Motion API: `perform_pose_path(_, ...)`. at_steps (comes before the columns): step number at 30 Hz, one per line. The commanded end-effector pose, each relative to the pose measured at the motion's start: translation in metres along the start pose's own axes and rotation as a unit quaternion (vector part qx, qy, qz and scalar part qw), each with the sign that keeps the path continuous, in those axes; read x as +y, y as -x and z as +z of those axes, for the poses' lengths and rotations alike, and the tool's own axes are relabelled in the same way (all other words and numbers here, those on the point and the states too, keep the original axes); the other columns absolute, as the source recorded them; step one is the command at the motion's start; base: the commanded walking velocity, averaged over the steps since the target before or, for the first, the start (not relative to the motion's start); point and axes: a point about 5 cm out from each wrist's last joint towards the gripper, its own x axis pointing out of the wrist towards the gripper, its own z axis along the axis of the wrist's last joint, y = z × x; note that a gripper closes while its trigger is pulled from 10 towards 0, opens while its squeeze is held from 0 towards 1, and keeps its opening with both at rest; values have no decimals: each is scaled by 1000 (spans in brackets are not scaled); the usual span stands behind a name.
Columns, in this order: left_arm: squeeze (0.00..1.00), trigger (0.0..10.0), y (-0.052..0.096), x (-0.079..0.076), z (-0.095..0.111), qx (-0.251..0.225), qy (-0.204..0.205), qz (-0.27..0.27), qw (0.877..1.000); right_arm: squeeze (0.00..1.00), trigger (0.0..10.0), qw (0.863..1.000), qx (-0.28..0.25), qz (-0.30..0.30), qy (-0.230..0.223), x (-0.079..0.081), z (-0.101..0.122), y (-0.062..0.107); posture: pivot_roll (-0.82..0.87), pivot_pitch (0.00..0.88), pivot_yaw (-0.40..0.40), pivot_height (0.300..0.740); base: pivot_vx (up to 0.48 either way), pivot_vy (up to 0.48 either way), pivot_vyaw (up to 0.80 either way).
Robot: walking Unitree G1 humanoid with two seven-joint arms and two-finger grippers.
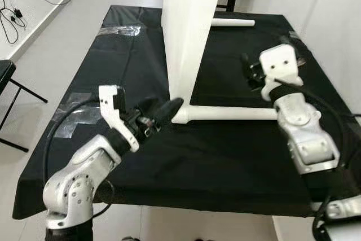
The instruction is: Building children table
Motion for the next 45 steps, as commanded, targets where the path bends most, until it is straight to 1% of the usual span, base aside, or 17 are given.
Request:
perform_pose_path(1, 0, 10000, 1, 5, -4, 9, -6, 16, 1000, 0, 10000, 1000, 20, -8, -9, -4, -8, 2, 32, 138, -77, 740, 0, 0, 0)
perform_pose_path(4, 0, 10000, -2, 10, -8, 21, -78, 44, 996, 0, 10000, 998, 46, -18, -48, 1, -21, 7, 45, 140, -78, 740, 0, 0, 0)
perform_pose_path(5, 0, 10000, -2, 10, -8, 21, -78, 44, 996, 0, 10000, 998, 46, -18, -48, 1, -21, 7, 45, 140, -78, 740, 0, 0, 0)
perform_pose_path(6, 0, 10000, -4, 7, -11, 25, -101, 40, 994, 0, 10000, 997, 52, -20, -51, 1, -24, 8, 52, 136, -73, 740, 0, 0, 0)
perform_pose_path(8, 0, 10000, -10, -1, -16, 20, -100, 28, 994, 0, 10000, 997, 56, -26, -55, 0, -27, 7, 58, 137, -71, 740, 0, 0, 0)
perform_pose_path(9, 0, 10000, -10, -1, -16, 20, -100, 28, 994, 0, 10000, 997, 56, -26, -55, 0, -27, 7, 58, 137, -71, 740, 0, 0, 0)
perform_pose_path(11, 0, 10000, -14, -8, -19, 19, -93, 11, 995, 0, 10000, 997, 52, -27, -59, 0, -25, 4, 54, 135, -63, 740, 0, -394, 0)
perform_pose_path(16, 0, 10000, -19, -13, -20, 14, -86, -3, 996, 0, 10000, 997, 48, -26, -61, 0, -23, 4, 53, 136, -60, 740, 0, -472, 0)
perform_pose_path(22, 0, 10000, -20, -9, -17, 1, -86, 7, 996, 0, 10000, 996, 50, -28, -68, 2, -25, 5, 59, 136, -55, 740, 0, -448, 0)
perform_pose_path(27, 0, 10000, -21, -8, -17, -3, -94, 10, 996, 0, 10000, 996, 46, -30, -71, 3, -22, 3, 60, 134, -56, 740, 0, 0, 0)
perform_pose_path(34, 0, 10000, -21, -7, -18, -4, -90, 18, 996, 0, 10000, 996, 44, -31, -72, 3, -22, 2, 60, 131, -53, 740, 0, 0, 0)
perform_pose_path(38, 0, 10000, -22, 1, -19, -5, -90, 48, 995, 0, 10000, 996, 43, -33, -73, 3, -22, 2, 57, 131, -52, 740, 0, 0, 0)
perform_pose_path(39, 0, 10000, -22, 1, -19, -5, -90, 48, 995, 0, 10000, 996, 43, -33, -73, 3, -22, 2, 57, 131, -52, 740, 0, 0, 0)
perform_pose_path(41, 0, 10000, -20, 11, -20, -3, -81, 72, 994, 0, 10000, 996, 38, -38, -72, 1, -20, 2, 54, 130, -50, 740, 0, 0, 0)
perform_pose_path(43, 0, 10000, -20, 11, -20, -3, -81, 72, 994, 0, 10000, 996, 38, -38, -72, 1, -20, 2, 54, 130, -50, 740, 0, 0, 0)
perform_pose_path(44, 0, 1176, -19, 16, -21, -3, -76, 81, 994, 0, 10000, 996, 35, -40, -69, 0, -18, 1, 50, 129, -51, 740, 0, 0, 0)
perform_pose_path(45, 0, 1176, -19, 16, -21, -3, -76, 81, 994, 0, 10000, 996, 35, -40, -69, 0, -18, 1, 50, 129, -51, 740, 0, 0, 0)
